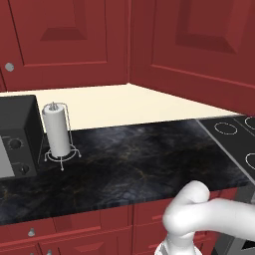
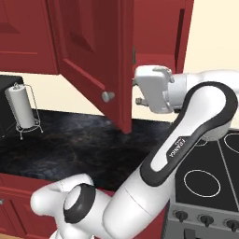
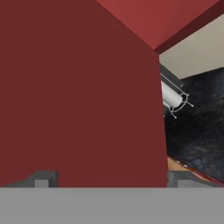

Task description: Open the cabinet, pick the kettle from the cabinet, and place it in the sink.

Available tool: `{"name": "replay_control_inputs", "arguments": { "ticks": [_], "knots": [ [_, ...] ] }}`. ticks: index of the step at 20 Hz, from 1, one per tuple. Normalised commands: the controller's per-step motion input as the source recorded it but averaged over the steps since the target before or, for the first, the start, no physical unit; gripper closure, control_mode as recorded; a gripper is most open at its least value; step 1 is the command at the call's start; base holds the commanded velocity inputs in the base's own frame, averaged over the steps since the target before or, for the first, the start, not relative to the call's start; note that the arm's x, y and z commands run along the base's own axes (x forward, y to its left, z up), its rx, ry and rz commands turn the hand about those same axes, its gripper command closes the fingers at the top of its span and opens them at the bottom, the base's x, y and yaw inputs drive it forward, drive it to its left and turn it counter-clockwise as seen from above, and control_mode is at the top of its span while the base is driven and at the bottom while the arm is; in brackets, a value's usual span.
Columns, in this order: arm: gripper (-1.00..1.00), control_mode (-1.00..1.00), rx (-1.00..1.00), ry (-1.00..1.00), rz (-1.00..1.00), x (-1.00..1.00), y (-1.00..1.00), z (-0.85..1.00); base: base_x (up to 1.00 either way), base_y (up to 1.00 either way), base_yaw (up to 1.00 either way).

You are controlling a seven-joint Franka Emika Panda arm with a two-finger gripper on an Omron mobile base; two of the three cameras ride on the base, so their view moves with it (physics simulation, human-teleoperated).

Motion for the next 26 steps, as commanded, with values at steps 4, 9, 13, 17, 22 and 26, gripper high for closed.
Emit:
{"name": "replay_control_inputs", "arguments": {
  "ticks": [4,9,13,17,22,26],
  "knots": [
    [-1.00,-1.00,0.00,-0.01,-0.15,-0.25,0.38,-0.07,0.00,0.00,0.00],
    [-1.00,-1.00,0.00,-0.01,-0.16,-0.29,0.38,-0.05,0.00,0.00,0.00],
    [-1.00,-1.00,0.00,0.00,-0.14,-0.29,0.35,0.00,0.00,0.00,0.00],
    [-1.00,-1.00,0.00,0.00,-0.10,-0.14,0.37,0.00,0.00,0.00,0.00],
    [-1.00,-1.00,0.00,0.00,-0.01,-0.10,0.42,0.00,0.00,0.00,0.00],
    [-1.00,-1.00,0.01,0.00,0.00,-0.13,0.42,0.00,0.00,0.00,0.00]
  ]
}}
